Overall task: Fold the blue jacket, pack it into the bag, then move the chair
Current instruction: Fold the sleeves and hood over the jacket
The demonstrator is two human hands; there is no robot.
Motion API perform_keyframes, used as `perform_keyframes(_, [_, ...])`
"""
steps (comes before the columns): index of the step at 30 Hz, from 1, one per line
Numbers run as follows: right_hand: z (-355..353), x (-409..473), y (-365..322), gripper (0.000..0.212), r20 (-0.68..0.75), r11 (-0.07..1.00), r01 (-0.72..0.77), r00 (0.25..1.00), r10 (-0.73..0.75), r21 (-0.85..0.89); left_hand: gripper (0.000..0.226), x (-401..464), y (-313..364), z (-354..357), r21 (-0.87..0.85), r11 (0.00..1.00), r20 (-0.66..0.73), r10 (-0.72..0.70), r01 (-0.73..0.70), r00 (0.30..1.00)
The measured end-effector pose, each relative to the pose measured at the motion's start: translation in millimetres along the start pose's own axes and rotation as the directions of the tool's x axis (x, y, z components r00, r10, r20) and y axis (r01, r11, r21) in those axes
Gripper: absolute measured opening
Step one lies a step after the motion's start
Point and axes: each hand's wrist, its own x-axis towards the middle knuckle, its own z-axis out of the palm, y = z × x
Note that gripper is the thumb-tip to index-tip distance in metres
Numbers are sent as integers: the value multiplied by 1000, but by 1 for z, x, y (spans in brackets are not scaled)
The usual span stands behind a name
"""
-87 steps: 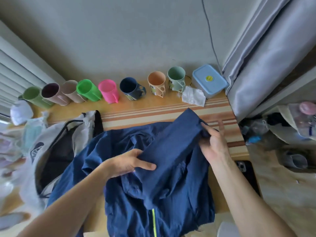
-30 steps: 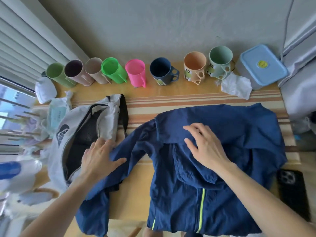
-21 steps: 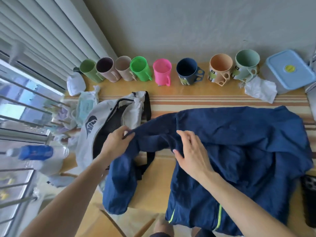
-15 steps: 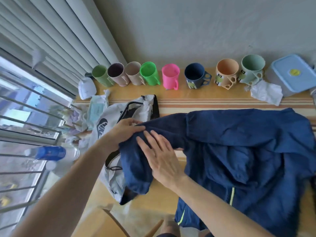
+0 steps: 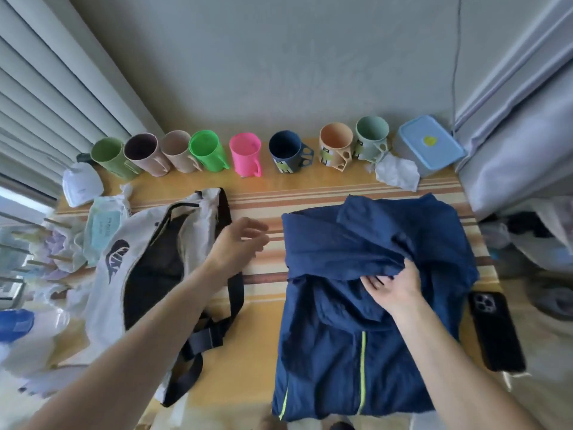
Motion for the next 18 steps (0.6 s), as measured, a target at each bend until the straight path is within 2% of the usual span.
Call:
perform_keyframes(1, [-18, 7, -11, 62, -40, 998, -35, 999, 33, -61, 18, 2, -6, 18, 156, 987, 13, 27, -28, 1000])
perform_keyframes(3, [-39, 10, -32, 71, -98, 977, -42, 995, 22, -210, 29, 4, -21, 53, 426, 897, 55, 104, -117, 993])
perform_keyframes(4, [-44, 10, -41, 71, -138, 957, 0, 989, -42, -291, 34, 5, -27, 70, 507, 845, 73, 153, -169, 986])
perform_keyframes(5, [-47, 13, -51, 70, -201, 919, 92, 963, -180, -383, 36, 6, -30, 84, 548, 807, 76, 211, -218, 974])
perform_keyframes(6, [-50, 20, -60, 73, -247, 831, 218, 889, -385, -511, 35, 10, -32, 96, 572, 773, 71, 288, -276, 955])
perform_keyframes(7, [-51, 26, -70, 81, -214, 683, 336, 780, -588, -649, 31, 16, -32, 106, 597, 724, 77, 376, -345, 923])
perform_keyframes(8, [-51, 31, -80, 91, -106, 500, 430, 669, -735, -751, 26, 26, -31, 116, 628, 656, 100, 465, -418, 880])
perform_keyframes(10, [-46, 44, -98, 109, 149, 151, 502, 506, -849, -851, 19, 52, -30, 132, 698, 500, 180, 570, -512, 802])
perform_keyframes(12, [-32, 57, -109, 116, 390, -144, 496, 438, -810, -856, 17, 82, -30, 140, 766, 385, 239, 573, -515, 784])
perform_keyframes(14, [-11, 68, -112, 110, 585, -378, 466, 461, -668, -800, 17, 107, -27, 138, 809, 332, 270, 523, -485, 809])
perform_keyframes(15, [-3, 73, -111, 98, 627, -422, 471, 485, -610, -774, 22, 116, -25, 134, 823, 327, 265, 500, -464, 824])
perform_keyframes(16, [3, 75, -112, 81, 637, -397, 509, 497, -589, -764, 30, 122, -22, 127, 836, 338, 242, 481, -433, 843])
perform_keyframes(17, [5, 79, -117, 64, 594, -271, 569, 518, -615, -776, 35, 127, -20, 119, 843, 367, 199, 466, -393, 862])
perform_keyframes(18, [6, 79, -123, 50, 497, -24, 644, 566, -658, -765, 37, 129, -19, 108, 843, 405, 151, 453, -353, 879])
